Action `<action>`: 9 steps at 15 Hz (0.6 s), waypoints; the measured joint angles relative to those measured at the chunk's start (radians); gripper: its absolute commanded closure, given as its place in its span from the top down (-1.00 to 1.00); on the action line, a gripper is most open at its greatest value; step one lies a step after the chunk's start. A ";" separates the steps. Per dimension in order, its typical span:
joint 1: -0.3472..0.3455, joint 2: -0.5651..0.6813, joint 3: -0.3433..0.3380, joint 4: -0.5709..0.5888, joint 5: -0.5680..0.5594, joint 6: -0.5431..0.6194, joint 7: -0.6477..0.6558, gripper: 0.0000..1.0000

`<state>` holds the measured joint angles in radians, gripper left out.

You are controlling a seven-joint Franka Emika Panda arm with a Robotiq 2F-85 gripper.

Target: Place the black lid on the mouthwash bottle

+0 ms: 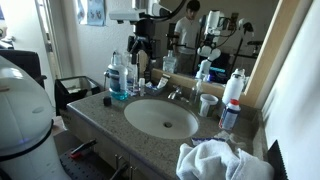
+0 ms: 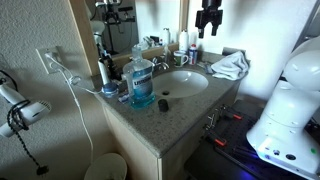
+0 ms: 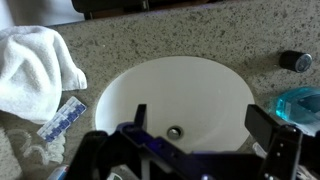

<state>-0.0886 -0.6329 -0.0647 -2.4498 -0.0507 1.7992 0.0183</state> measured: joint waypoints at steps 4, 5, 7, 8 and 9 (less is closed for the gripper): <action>0.024 -0.023 0.085 -0.020 0.000 0.001 0.097 1.00; 0.033 -0.032 0.108 -0.027 0.004 0.003 0.122 1.00; 0.060 -0.042 0.157 -0.043 0.018 0.015 0.177 1.00; 0.076 -0.042 0.182 -0.052 0.028 0.029 0.202 1.00; 0.093 -0.040 0.206 -0.064 0.041 0.050 0.224 1.00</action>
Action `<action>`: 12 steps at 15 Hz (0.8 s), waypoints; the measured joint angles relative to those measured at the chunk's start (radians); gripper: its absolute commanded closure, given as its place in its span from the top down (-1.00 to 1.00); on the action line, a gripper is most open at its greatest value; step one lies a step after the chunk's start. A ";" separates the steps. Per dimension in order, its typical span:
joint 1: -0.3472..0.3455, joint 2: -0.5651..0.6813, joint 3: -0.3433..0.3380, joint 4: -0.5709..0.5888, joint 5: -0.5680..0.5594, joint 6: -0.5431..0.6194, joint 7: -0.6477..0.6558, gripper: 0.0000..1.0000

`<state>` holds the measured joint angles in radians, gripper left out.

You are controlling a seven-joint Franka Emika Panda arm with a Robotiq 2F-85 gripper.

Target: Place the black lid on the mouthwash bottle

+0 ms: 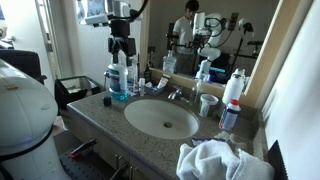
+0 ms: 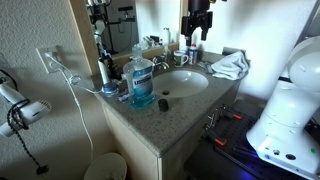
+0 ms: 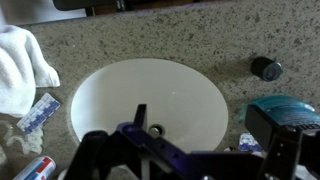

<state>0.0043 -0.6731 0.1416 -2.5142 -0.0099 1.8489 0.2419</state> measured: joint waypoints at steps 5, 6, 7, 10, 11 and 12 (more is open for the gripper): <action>0.085 0.083 0.103 -0.074 0.042 0.222 0.058 1.00; 0.095 0.118 0.117 -0.083 0.042 0.273 0.060 1.00; 0.104 0.156 0.126 -0.089 0.042 0.319 0.060 1.00; 0.127 0.270 0.139 -0.088 0.042 0.410 0.060 1.00; 0.134 0.305 0.139 -0.085 0.042 0.428 0.060 1.00; 0.141 0.335 0.139 -0.082 0.042 0.442 0.060 1.00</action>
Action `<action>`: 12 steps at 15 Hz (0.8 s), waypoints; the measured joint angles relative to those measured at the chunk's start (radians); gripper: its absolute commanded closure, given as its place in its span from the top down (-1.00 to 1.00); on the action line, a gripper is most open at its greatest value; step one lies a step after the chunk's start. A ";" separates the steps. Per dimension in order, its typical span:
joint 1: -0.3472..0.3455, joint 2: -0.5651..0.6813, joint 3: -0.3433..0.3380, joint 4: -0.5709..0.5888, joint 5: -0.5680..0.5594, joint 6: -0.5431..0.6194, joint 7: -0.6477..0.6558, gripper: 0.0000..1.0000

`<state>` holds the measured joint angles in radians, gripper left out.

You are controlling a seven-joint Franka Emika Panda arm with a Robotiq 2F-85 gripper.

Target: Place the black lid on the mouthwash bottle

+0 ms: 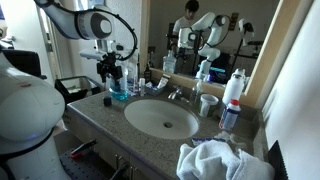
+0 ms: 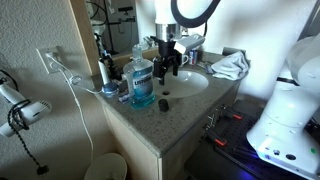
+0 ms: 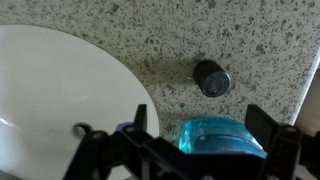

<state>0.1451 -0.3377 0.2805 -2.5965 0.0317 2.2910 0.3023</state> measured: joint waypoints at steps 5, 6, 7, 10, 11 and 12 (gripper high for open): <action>0.045 0.120 0.003 0.026 0.000 0.024 0.000 1.00; 0.056 0.136 0.003 0.030 0.000 0.026 0.000 1.00; 0.066 0.150 0.004 0.034 0.000 0.026 0.000 1.00; 0.085 0.183 0.012 0.037 -0.001 0.029 0.015 1.00; 0.089 0.191 0.017 0.037 -0.004 0.033 0.024 1.00; 0.091 0.199 0.022 0.037 -0.009 0.039 0.039 1.00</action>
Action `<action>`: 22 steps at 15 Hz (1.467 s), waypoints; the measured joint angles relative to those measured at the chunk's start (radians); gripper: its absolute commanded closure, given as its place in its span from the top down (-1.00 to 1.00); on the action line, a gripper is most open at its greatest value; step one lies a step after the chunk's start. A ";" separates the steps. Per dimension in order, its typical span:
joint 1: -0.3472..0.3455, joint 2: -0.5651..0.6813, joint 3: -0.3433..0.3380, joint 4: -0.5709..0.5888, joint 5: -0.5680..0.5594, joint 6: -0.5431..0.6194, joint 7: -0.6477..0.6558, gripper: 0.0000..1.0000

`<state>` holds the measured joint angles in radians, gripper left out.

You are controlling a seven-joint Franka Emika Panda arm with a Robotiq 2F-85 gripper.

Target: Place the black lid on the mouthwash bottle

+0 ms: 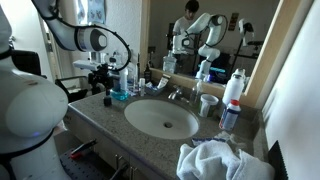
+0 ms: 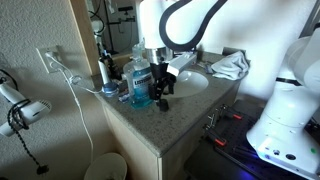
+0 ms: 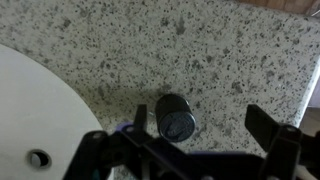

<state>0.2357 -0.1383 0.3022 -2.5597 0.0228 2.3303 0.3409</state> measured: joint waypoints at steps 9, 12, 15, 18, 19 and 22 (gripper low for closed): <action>0.008 0.079 0.008 -0.004 -0.200 0.094 0.184 1.00; 0.008 0.108 0.006 -0.004 -0.280 0.104 0.254 1.00; 0.008 0.135 0.001 -0.004 -0.333 0.117 0.308 0.35; 0.009 0.152 -0.010 -0.004 -0.361 0.136 0.342 -0.15; 0.009 0.154 -0.013 -0.003 -0.366 0.139 0.353 -0.29; 0.009 0.156 -0.017 -0.002 -0.372 0.147 0.368 -0.60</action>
<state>0.2444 0.0175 0.2853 -2.5617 -0.3494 2.4773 0.7089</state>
